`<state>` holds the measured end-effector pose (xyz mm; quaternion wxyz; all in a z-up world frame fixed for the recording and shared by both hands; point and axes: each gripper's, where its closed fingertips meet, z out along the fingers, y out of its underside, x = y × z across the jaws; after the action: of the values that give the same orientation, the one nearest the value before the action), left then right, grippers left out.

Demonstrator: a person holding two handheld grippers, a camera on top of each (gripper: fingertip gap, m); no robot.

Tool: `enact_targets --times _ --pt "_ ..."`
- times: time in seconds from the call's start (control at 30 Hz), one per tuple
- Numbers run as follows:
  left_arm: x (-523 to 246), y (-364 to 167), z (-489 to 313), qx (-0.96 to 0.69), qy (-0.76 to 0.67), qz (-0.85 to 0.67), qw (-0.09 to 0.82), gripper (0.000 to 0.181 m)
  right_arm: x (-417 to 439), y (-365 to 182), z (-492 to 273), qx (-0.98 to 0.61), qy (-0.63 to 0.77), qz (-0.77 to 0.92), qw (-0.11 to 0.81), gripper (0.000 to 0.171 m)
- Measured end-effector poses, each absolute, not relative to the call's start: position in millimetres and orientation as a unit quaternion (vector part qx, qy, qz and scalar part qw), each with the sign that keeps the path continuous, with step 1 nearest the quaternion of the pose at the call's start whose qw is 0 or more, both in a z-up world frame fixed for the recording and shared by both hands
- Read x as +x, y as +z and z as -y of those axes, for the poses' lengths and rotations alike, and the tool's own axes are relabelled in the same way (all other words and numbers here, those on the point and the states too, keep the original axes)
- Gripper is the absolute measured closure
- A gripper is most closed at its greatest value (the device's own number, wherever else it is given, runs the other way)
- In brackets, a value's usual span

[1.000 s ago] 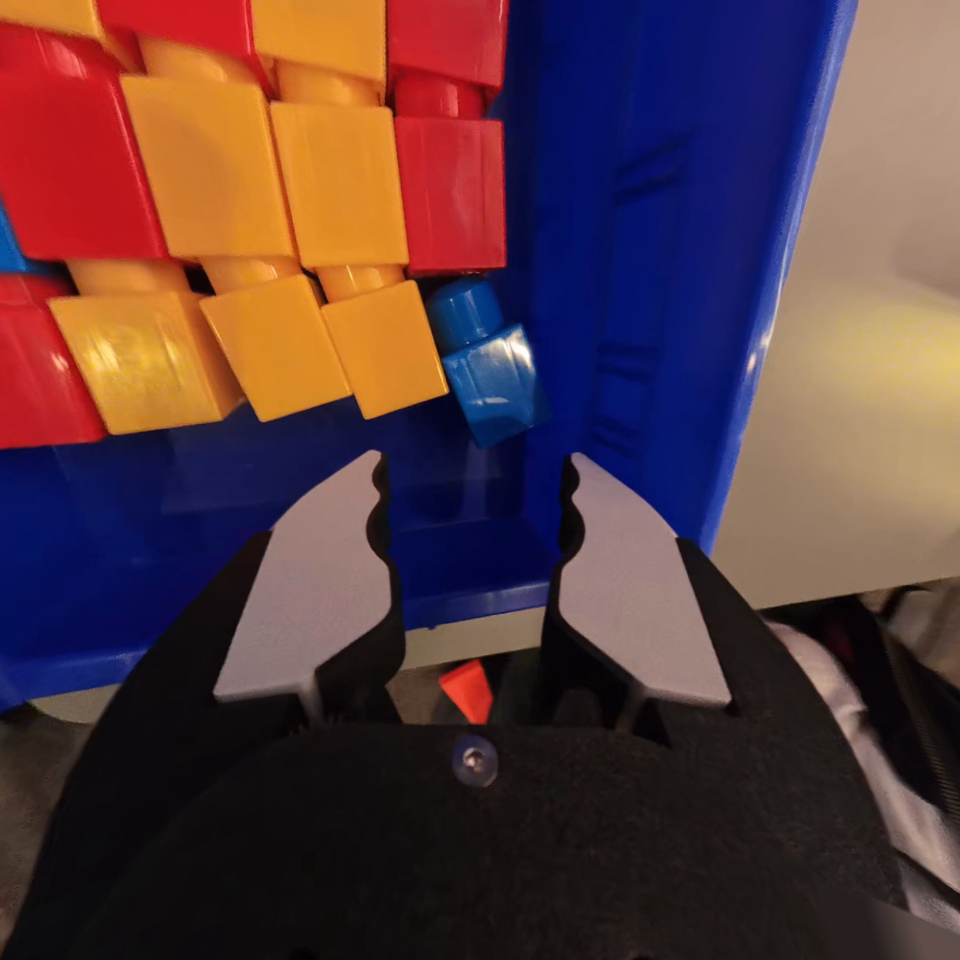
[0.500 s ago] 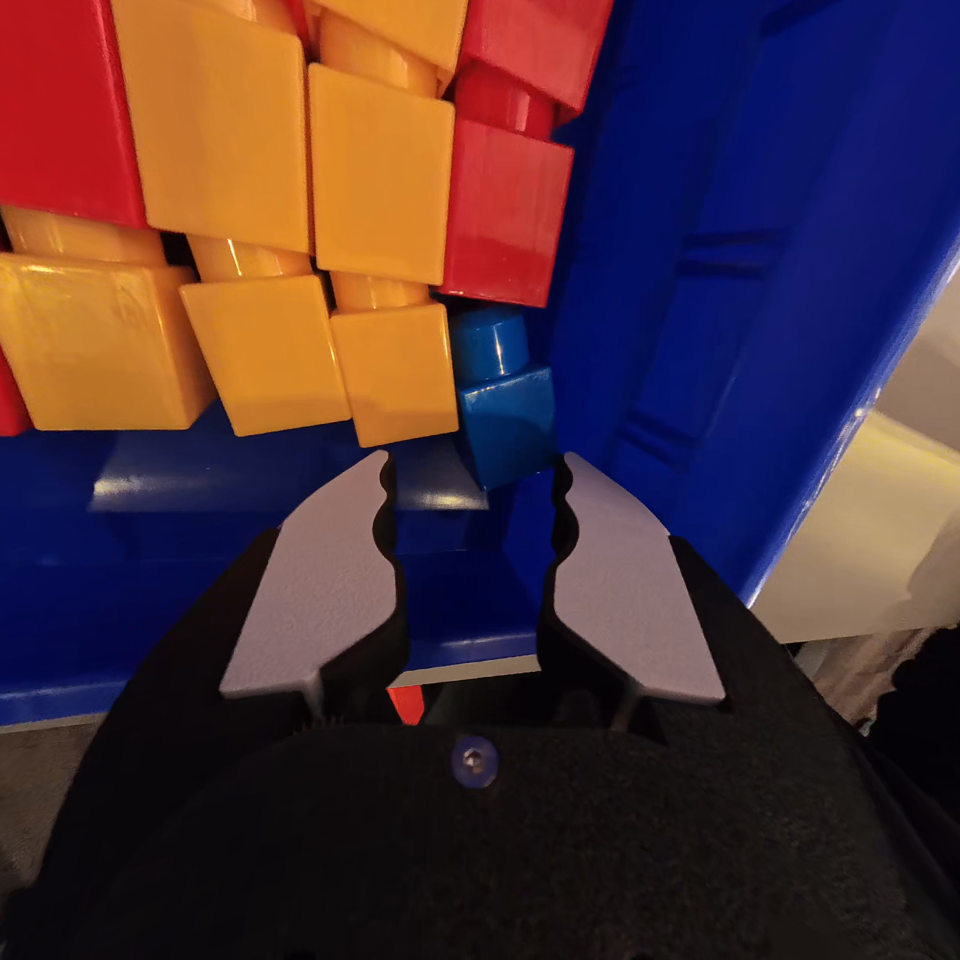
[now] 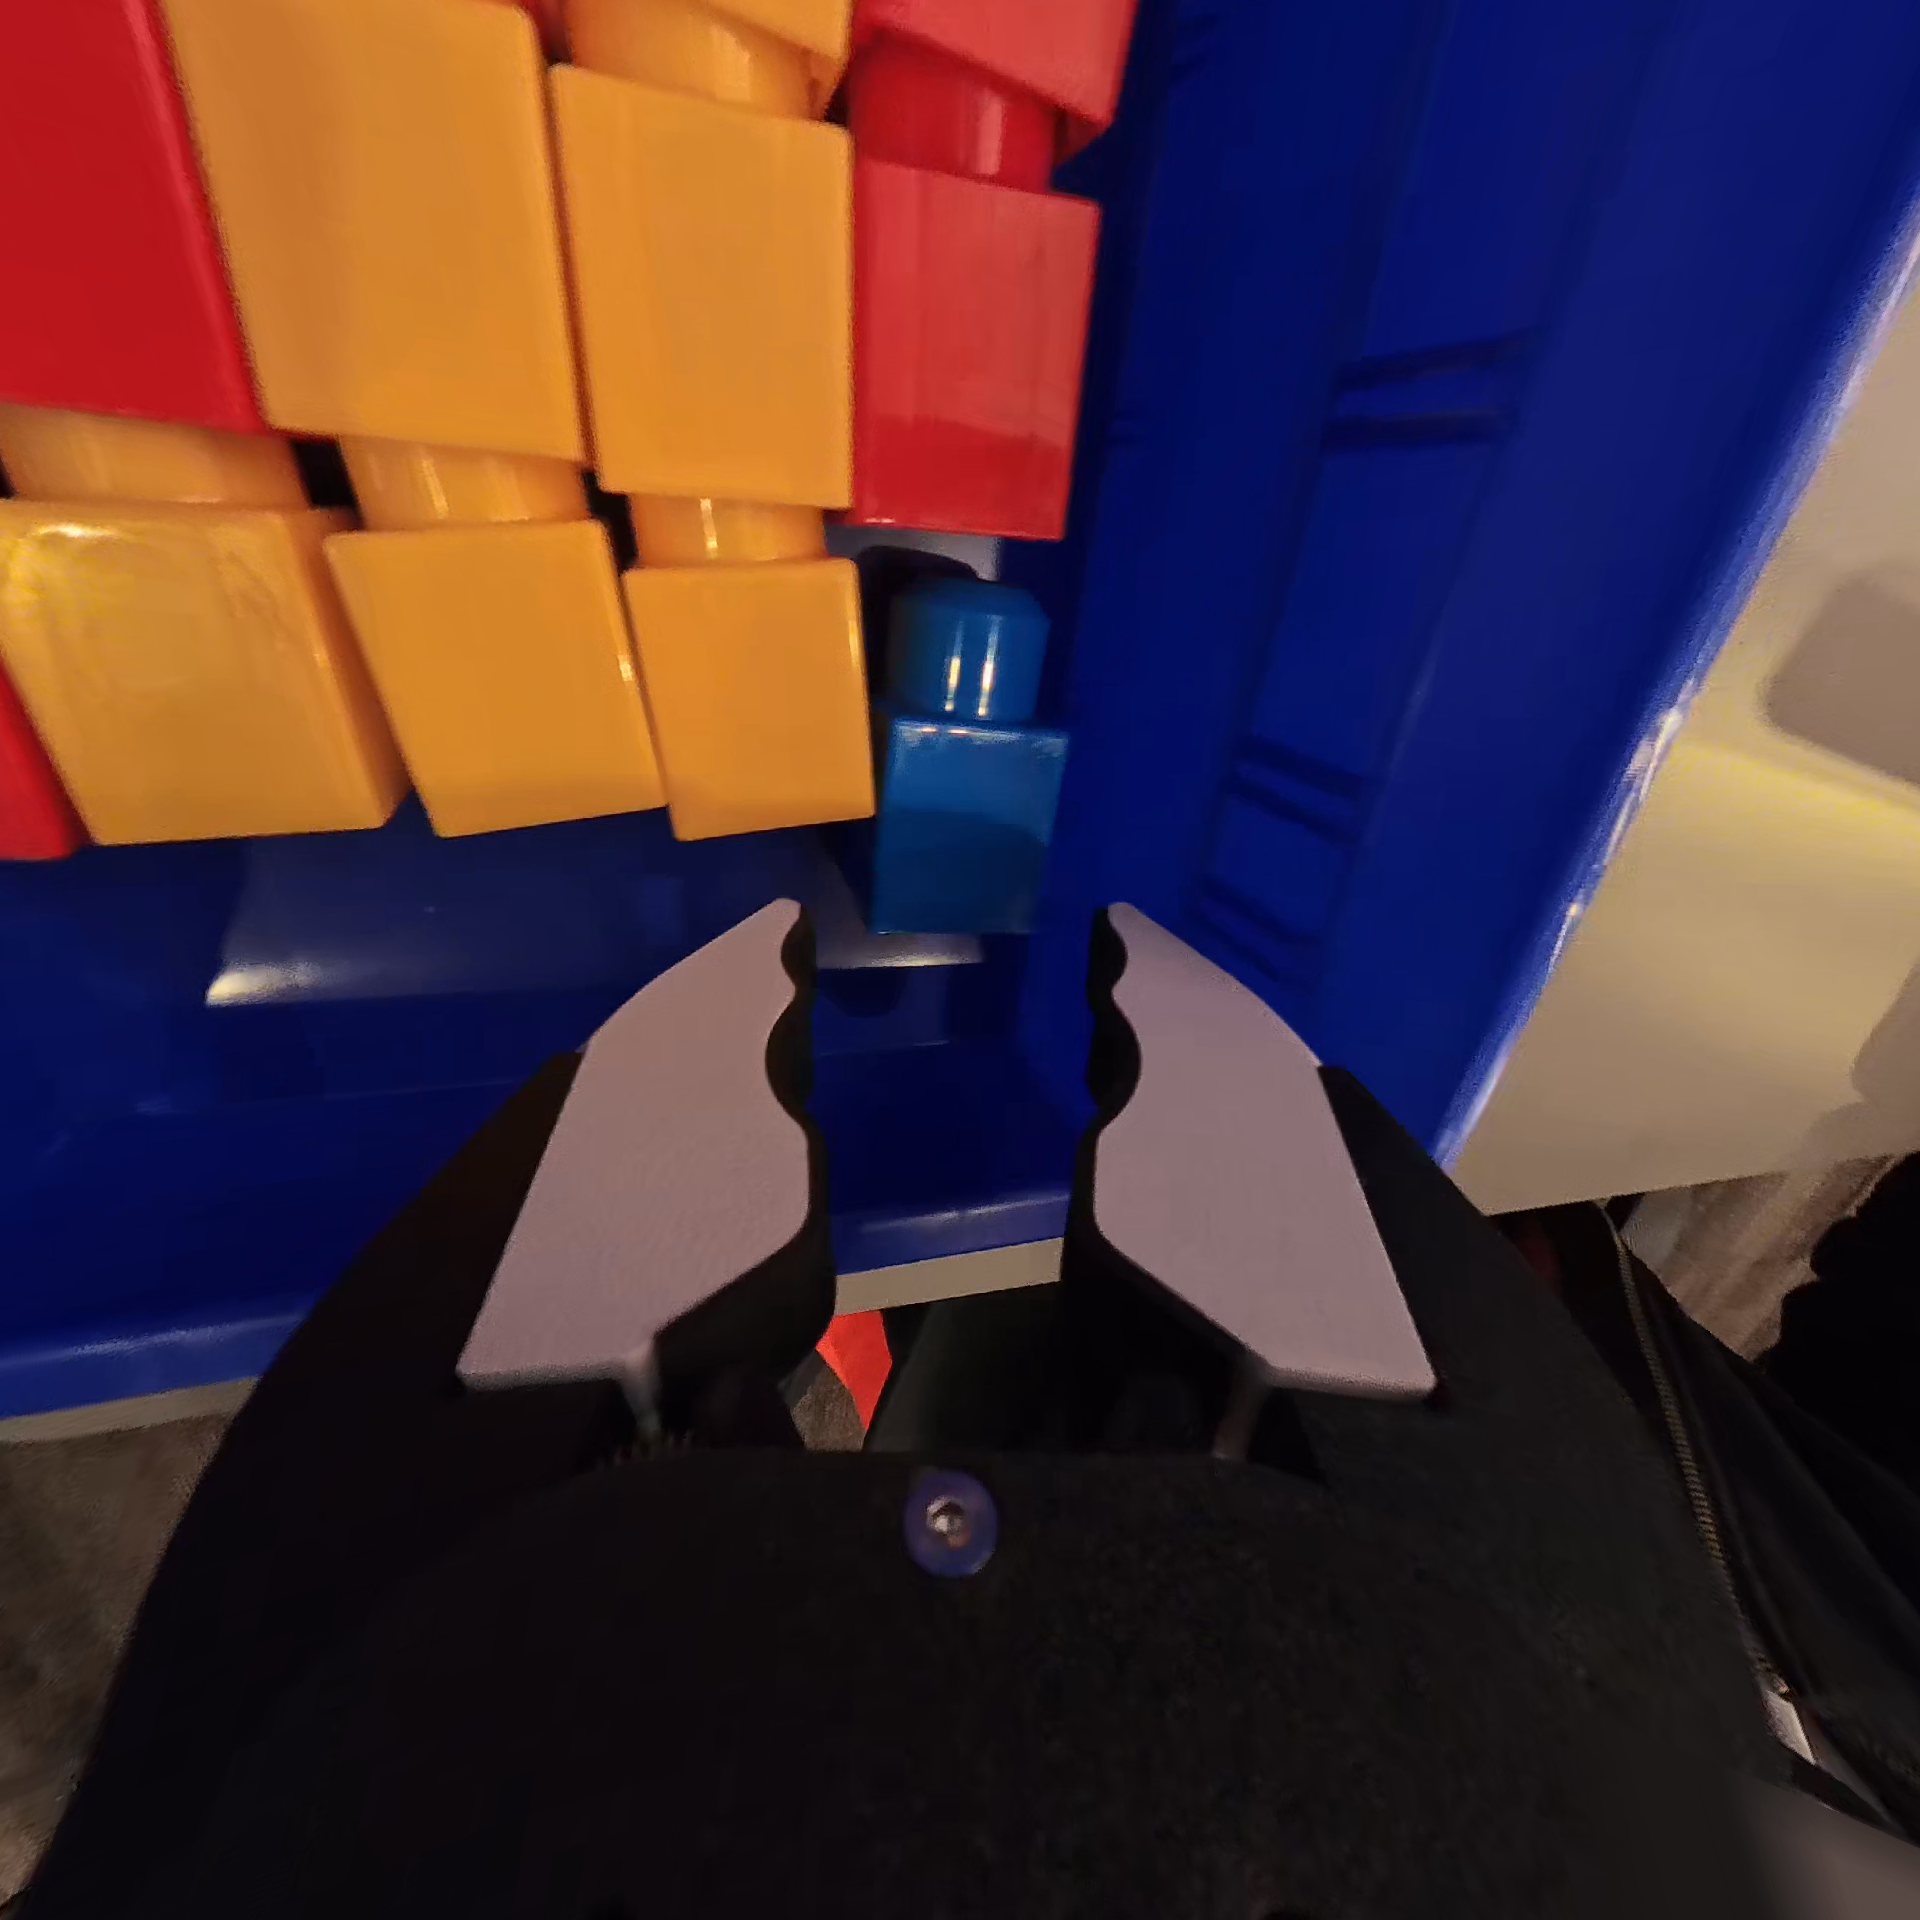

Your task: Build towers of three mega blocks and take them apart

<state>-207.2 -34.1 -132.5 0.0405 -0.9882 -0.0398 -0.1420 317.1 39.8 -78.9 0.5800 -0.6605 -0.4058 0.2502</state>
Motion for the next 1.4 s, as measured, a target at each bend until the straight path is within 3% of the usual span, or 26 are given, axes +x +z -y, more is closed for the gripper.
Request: enact_targets --times 0.33,0.57,0.7,0.87,0.97,1.1,1.27,1.4 --pt "-204.6 -154.9 30.3 -0.995 -0.091 -0.010 0.036 0.142 321.5 -78.1 -39.4 -0.663 0.250 0.401 0.581 0.123" --pt "-208.3 -141.4 35.3 -0.993 -0.099 -0.034 0.063 0.144 320.7 -76.0 -37.8 -0.660 0.254 0.403 0.581 0.124" --pt "-214.2 -113.3 38.5 -0.984 -0.121 -0.044 0.123 0.145 320.2 -72.2 -36.7 -0.657 0.252 0.404 0.585 0.124" --pt "-203.8 -43.2 30.1 -0.942 -0.169 -0.100 0.272 0.145 314.6 -46.5 -28.6 -0.634 0.240 0.409 0.611 0.127" --pt "-171.5 8.6 25.5 -0.883 -0.172 -0.195 0.390 0.145 302.0 -7.3 -13.8 -0.583 0.212 0.421 0.662 0.133" --pt "-68.2 54.6 41.4 -0.786 -0.280 -0.301 0.462 0.145 254.1 39.4 22.6 -0.525 0.281 0.454 0.663 0.134" --pt "68.2 57.5 67.9 -0.674 -0.373 -0.421 0.479 0.145 190.8 77.6 66.3 -0.480 0.441 0.463 0.601 0.131" --pt "140.9 46.1 88.4 -0.628 -0.438 -0.464 0.445 0.144 169.1 87.8 80.8 -0.466 0.476 0.469 0.580 0.129"
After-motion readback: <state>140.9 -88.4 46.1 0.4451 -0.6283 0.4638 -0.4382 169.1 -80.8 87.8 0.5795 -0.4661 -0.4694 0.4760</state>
